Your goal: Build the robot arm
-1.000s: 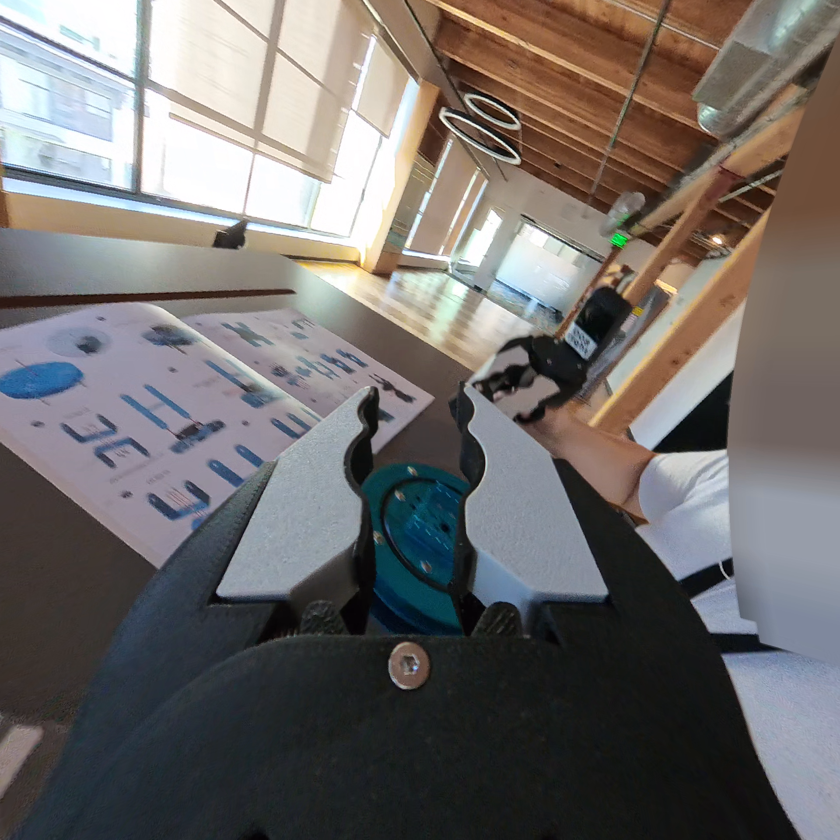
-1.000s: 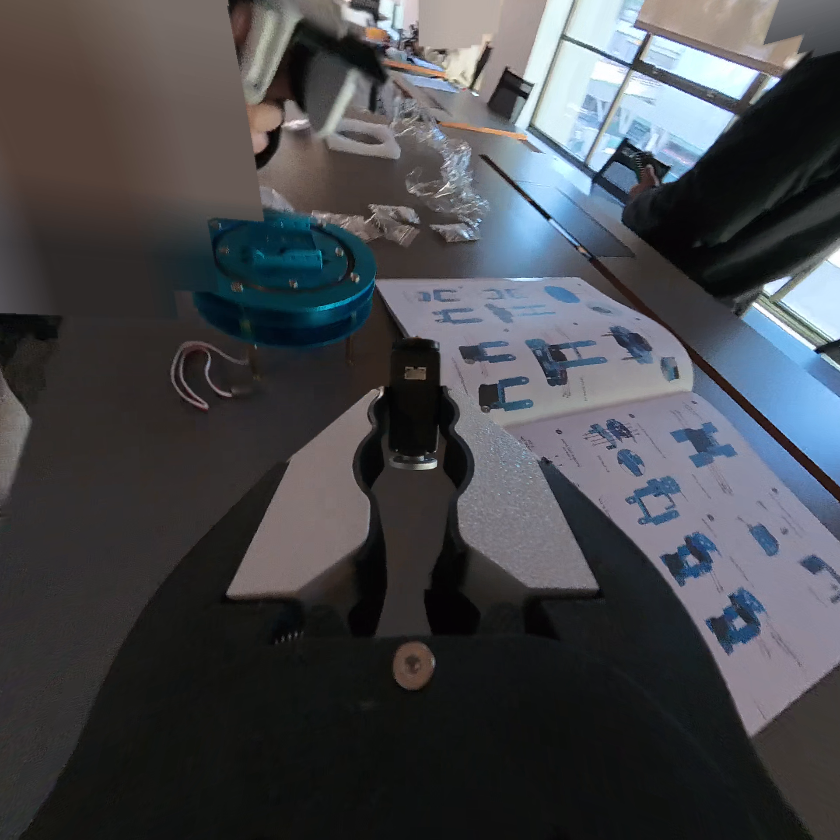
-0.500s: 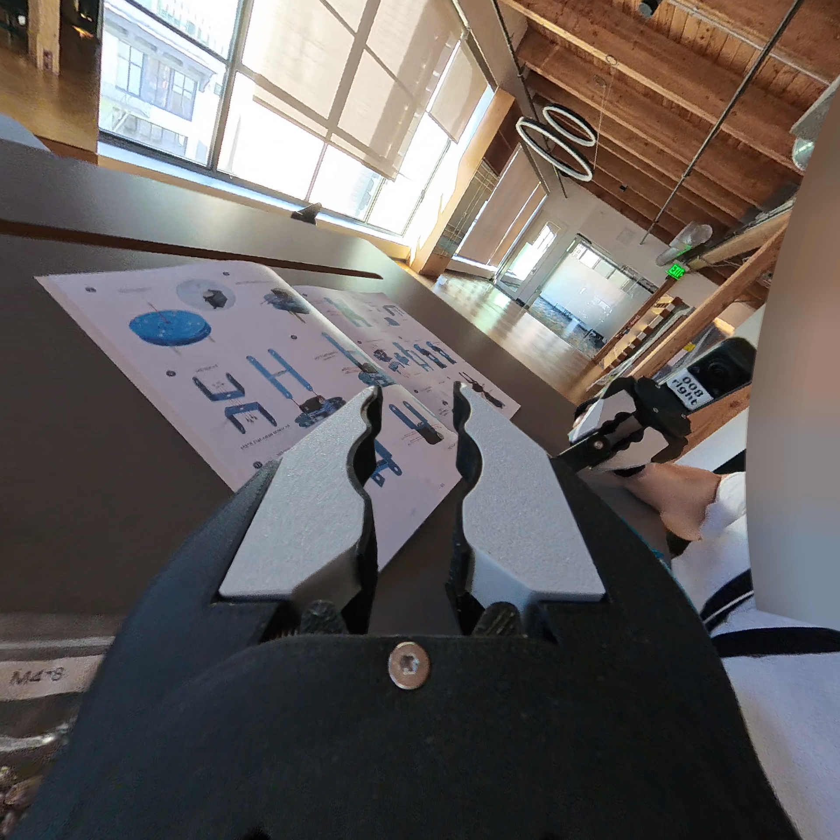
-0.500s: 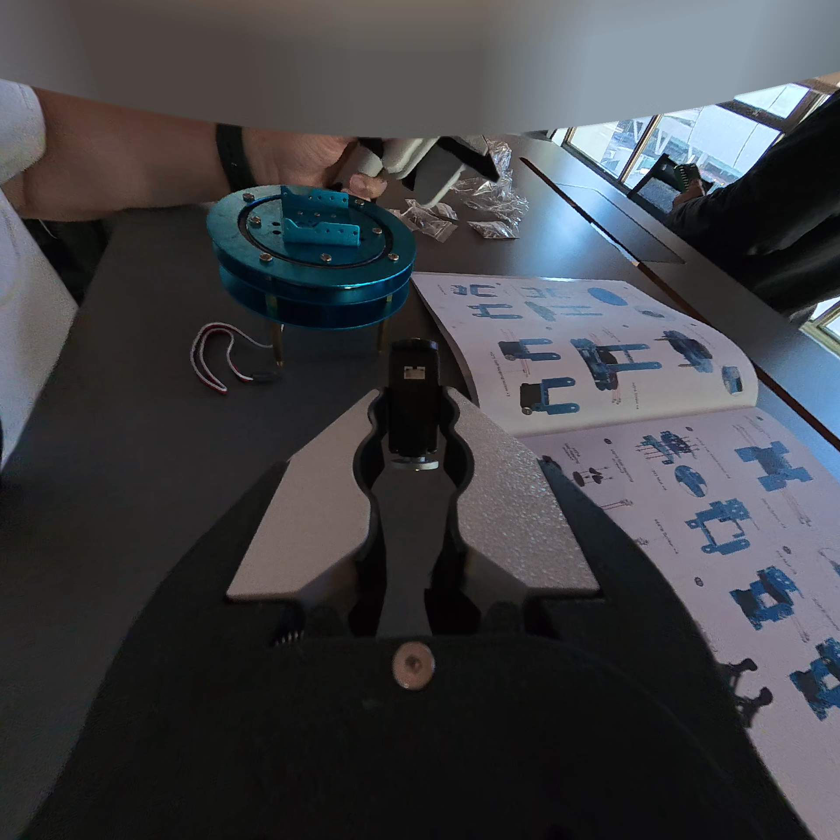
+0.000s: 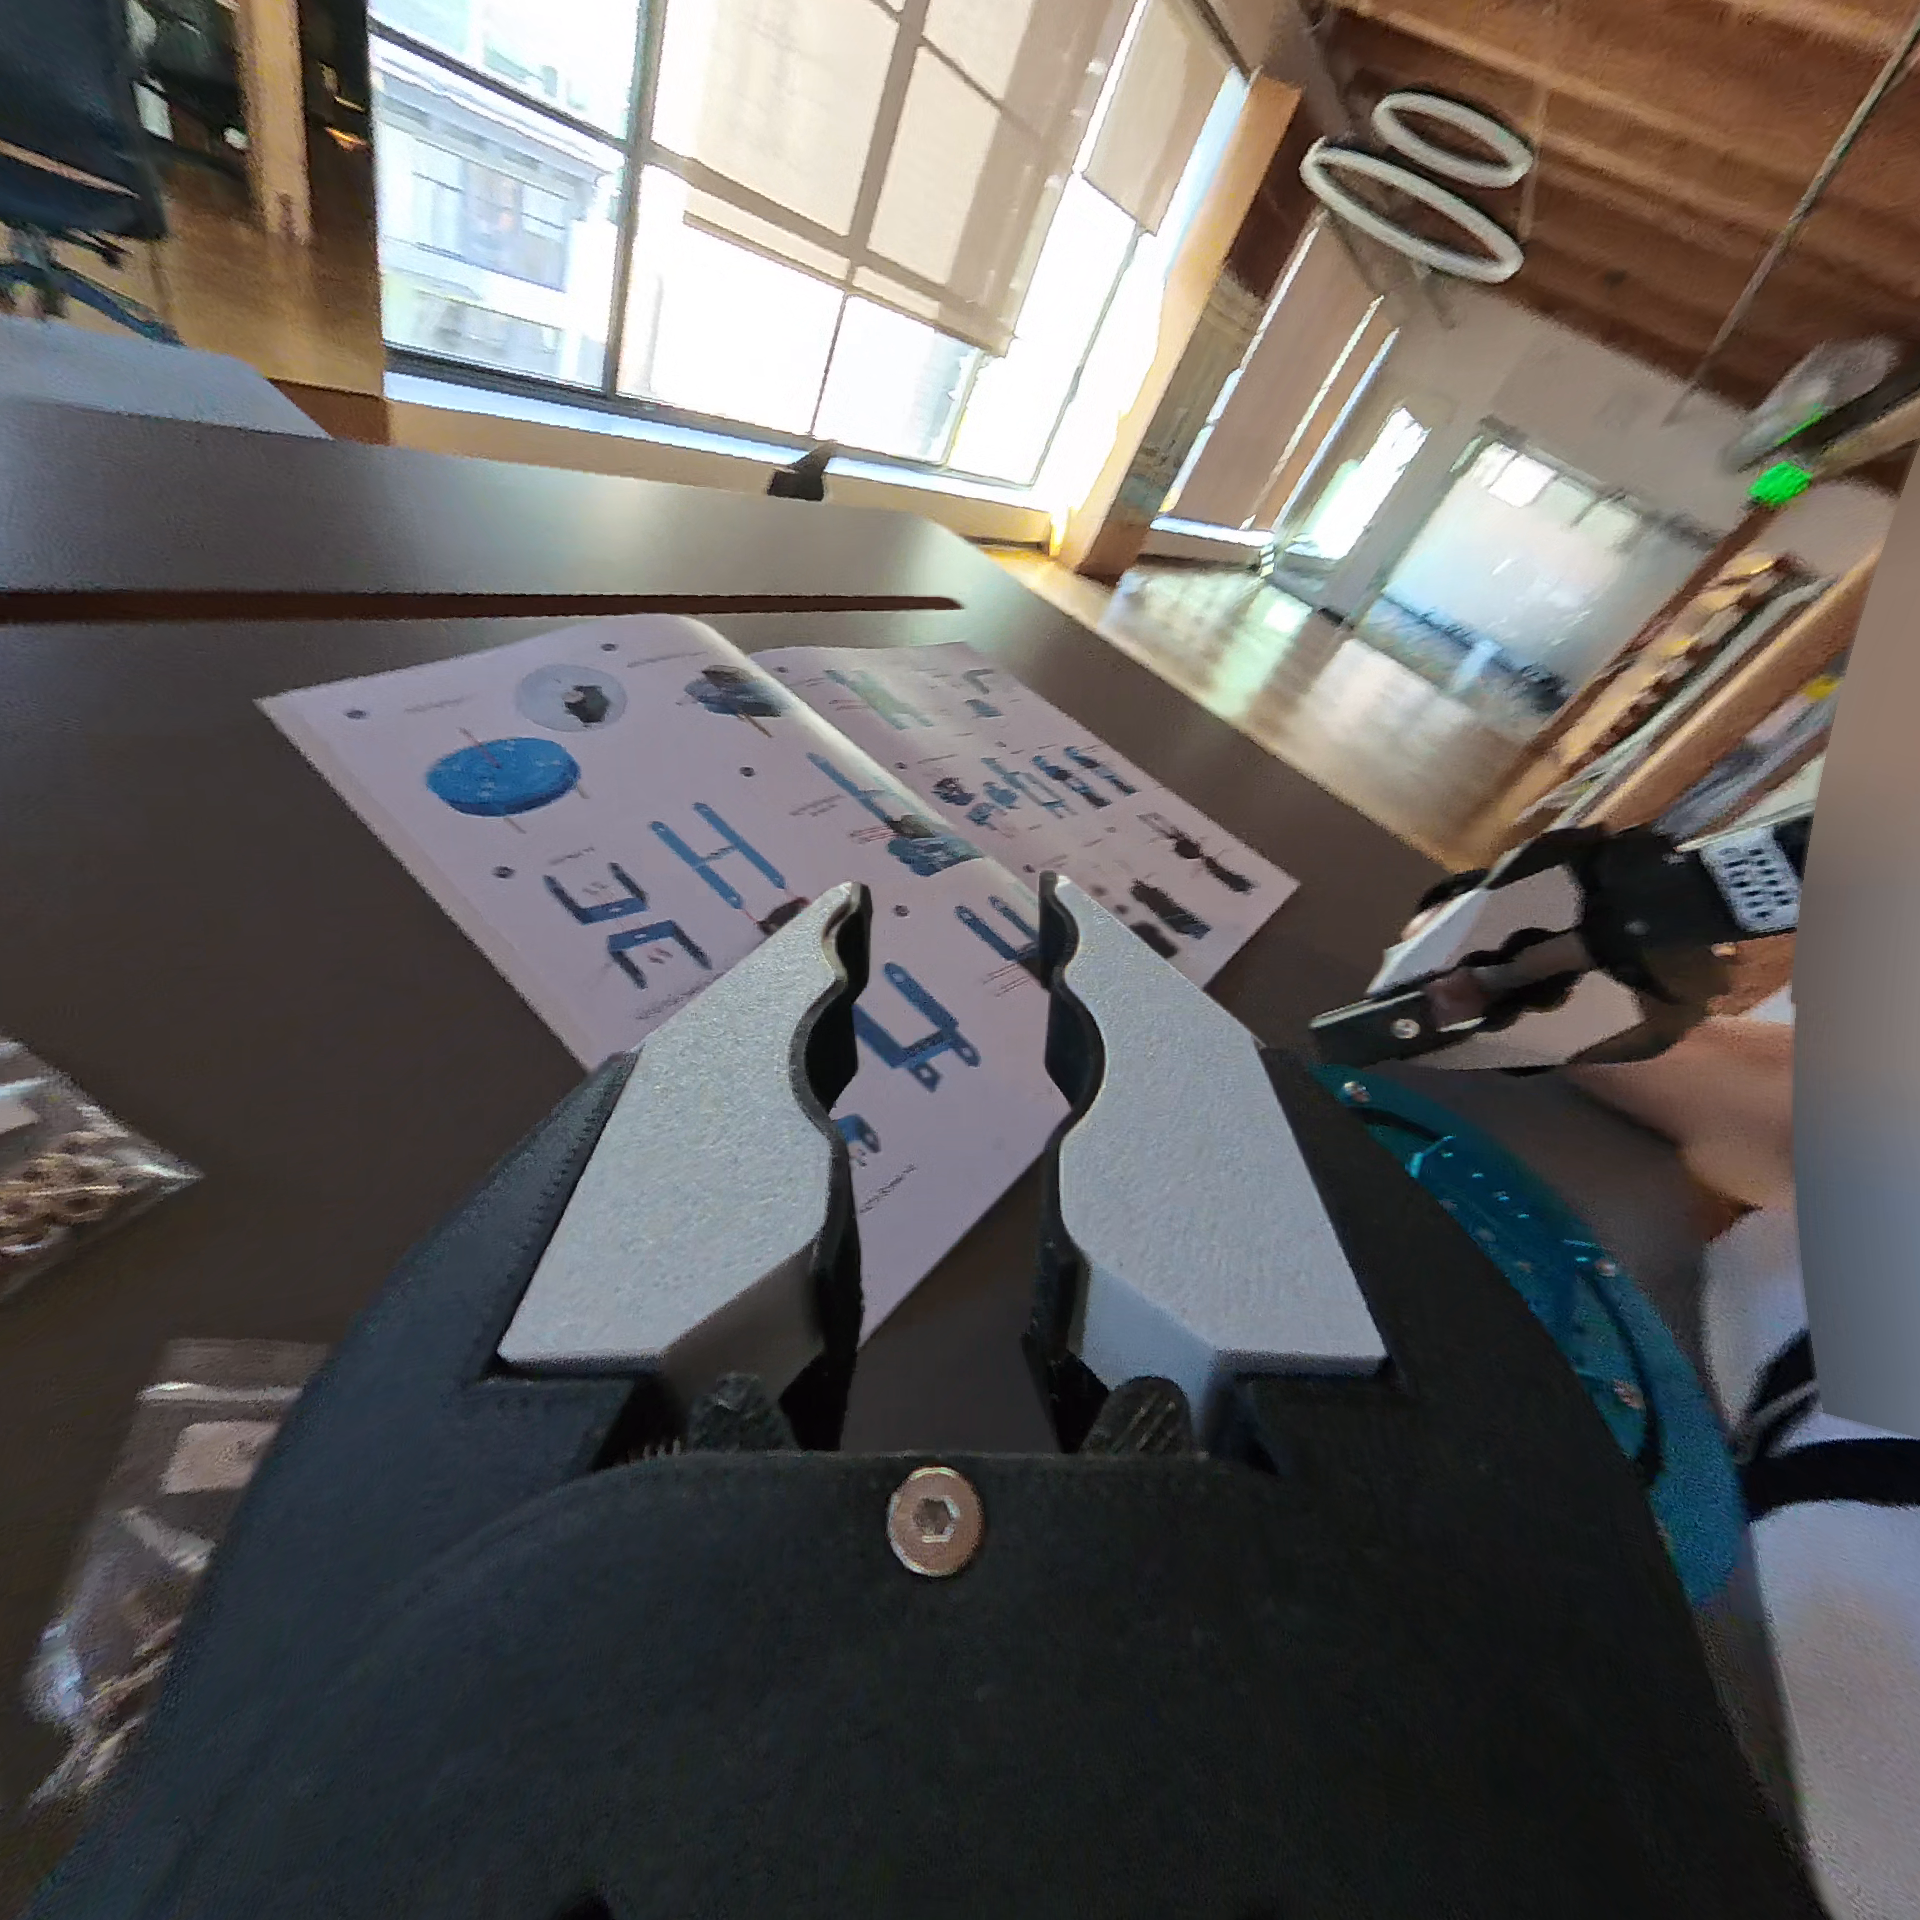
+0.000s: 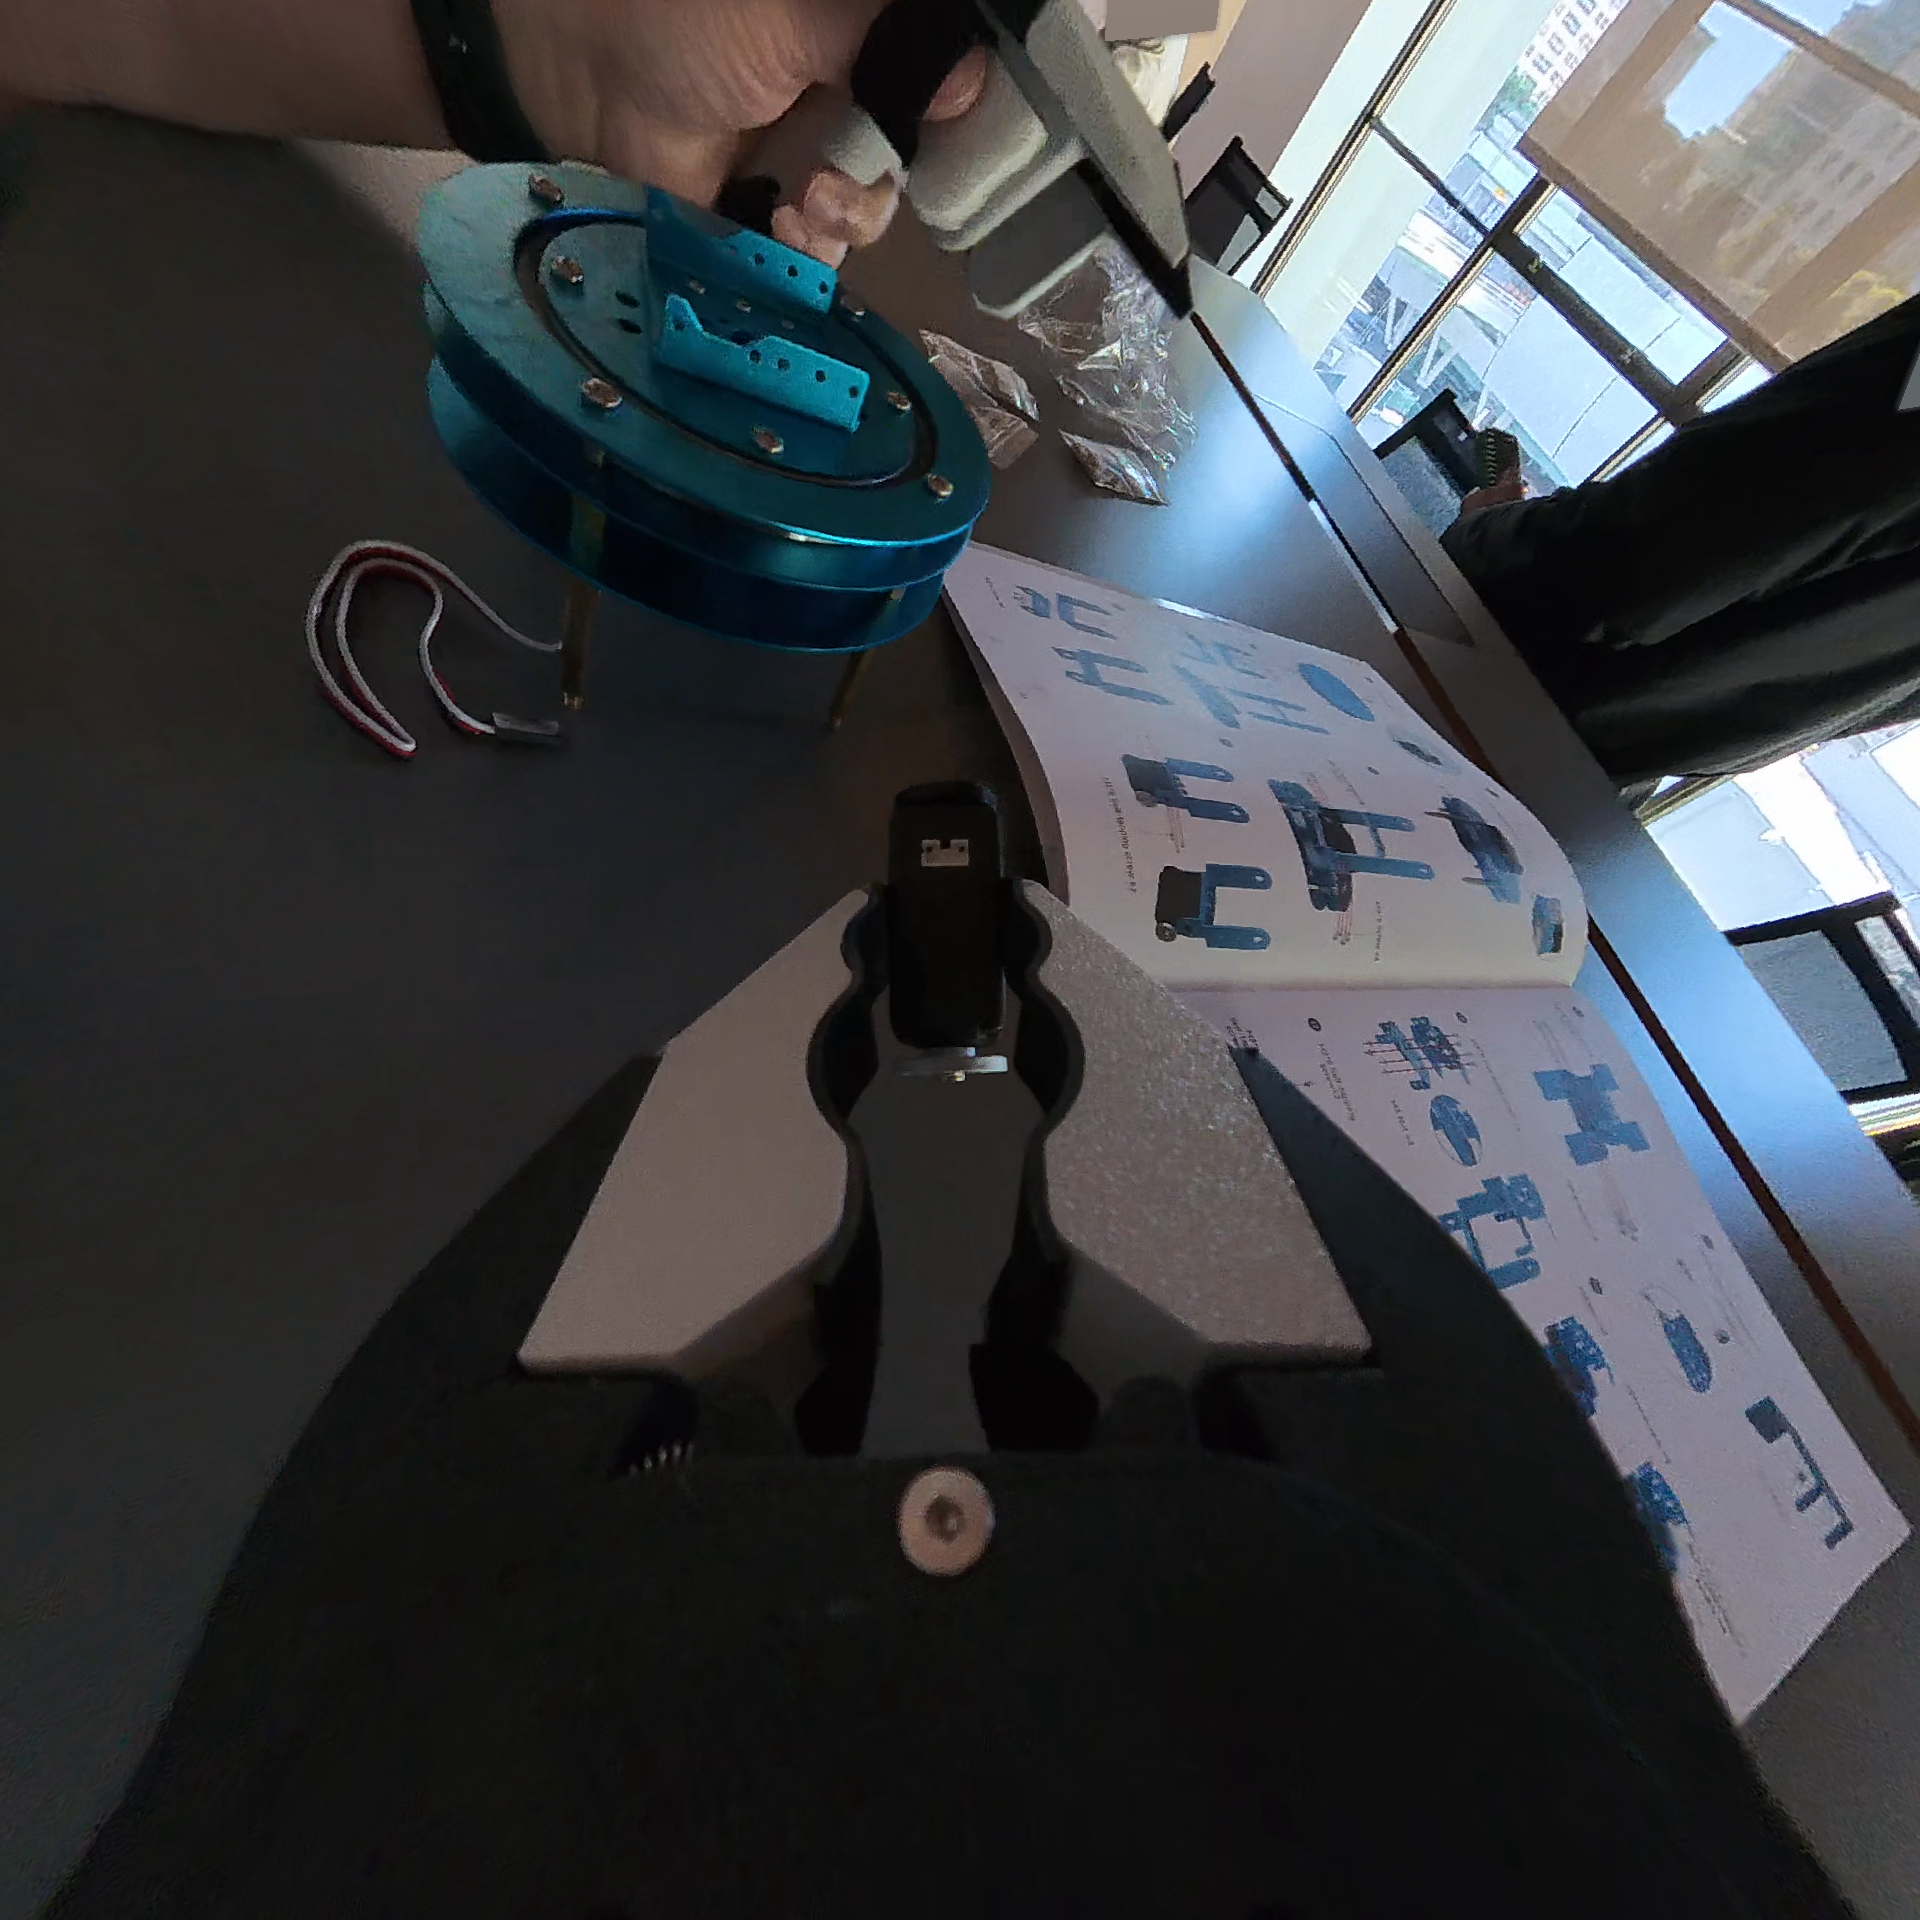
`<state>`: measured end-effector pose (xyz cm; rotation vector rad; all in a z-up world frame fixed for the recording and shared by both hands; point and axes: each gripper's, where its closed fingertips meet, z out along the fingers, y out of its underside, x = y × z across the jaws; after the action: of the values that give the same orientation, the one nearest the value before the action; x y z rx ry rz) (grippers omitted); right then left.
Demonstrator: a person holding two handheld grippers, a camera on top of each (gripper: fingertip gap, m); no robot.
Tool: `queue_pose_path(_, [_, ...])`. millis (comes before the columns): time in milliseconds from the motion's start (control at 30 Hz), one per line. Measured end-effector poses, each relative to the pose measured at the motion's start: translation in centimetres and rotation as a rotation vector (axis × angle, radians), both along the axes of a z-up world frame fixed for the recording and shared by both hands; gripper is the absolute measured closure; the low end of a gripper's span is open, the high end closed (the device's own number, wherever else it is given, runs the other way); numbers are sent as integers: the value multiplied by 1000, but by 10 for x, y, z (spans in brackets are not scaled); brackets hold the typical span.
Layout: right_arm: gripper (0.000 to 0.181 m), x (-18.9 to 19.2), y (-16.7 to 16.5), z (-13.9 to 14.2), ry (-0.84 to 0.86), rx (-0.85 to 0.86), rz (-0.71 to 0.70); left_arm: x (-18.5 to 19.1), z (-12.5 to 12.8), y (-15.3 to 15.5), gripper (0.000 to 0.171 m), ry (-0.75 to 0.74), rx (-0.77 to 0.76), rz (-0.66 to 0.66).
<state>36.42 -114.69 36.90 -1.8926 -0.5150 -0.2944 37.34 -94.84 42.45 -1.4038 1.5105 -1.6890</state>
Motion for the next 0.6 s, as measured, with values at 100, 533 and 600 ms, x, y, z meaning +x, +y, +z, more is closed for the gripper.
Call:
queue_pose_path(100, [161,-6,3,-2,-85,1,14,-1,-2,2,139,23,45,27])
queue_pose_path(533, [160,-25,20,-28,-336,-98,31,-7,-16,6,139,176,168,96])
queue_pose_path(600, [158,-27,20,-30,-265,-124,33,-10,-16,9,137,194,194,117])
